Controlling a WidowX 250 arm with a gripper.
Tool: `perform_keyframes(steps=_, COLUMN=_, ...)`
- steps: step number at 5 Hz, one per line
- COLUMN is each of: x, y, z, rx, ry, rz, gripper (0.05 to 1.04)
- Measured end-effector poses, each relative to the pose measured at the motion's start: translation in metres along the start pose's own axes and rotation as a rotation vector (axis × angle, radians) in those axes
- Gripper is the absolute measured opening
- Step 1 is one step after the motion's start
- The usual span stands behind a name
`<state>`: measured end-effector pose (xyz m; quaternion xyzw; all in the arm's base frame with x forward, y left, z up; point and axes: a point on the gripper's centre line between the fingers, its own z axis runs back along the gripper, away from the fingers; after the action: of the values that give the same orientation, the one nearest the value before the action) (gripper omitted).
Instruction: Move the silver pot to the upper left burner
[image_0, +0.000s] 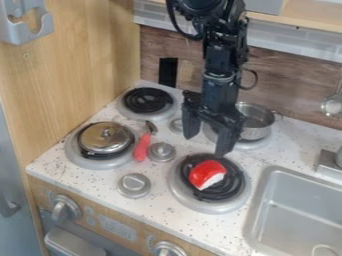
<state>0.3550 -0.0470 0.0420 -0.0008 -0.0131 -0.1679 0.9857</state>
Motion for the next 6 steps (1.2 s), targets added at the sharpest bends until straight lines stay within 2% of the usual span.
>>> perform_keyframes(steps=1, x=-0.005, y=-0.002, z=-0.014, rx=-0.009, ry=0.042, rz=-0.001, gripper=0.998)
perform_keyframes(steps=2, x=0.003, y=-0.001, z=-0.017, rx=-0.010, ry=0.018, rz=-0.011, gripper=0.998)
perform_keyframes(steps=3, x=0.016, y=0.000, z=-0.020, rx=-0.012, ry=-0.037, rz=-0.033, gripper=0.998)
perform_keyframes(steps=4, x=0.039, y=0.000, z=-0.022, rx=0.016, ry=-0.198, rz=-0.110, gripper=0.998)
perform_keyframes(steps=5, x=0.053, y=0.003, z=-0.025, rx=0.065, ry=-0.325, rz=-0.193, gripper=0.998)
perform_keyframes(steps=6, x=0.075, y=0.004, z=-0.028, rx=0.090, ry=-0.415, rz=-0.279, gripper=0.998)
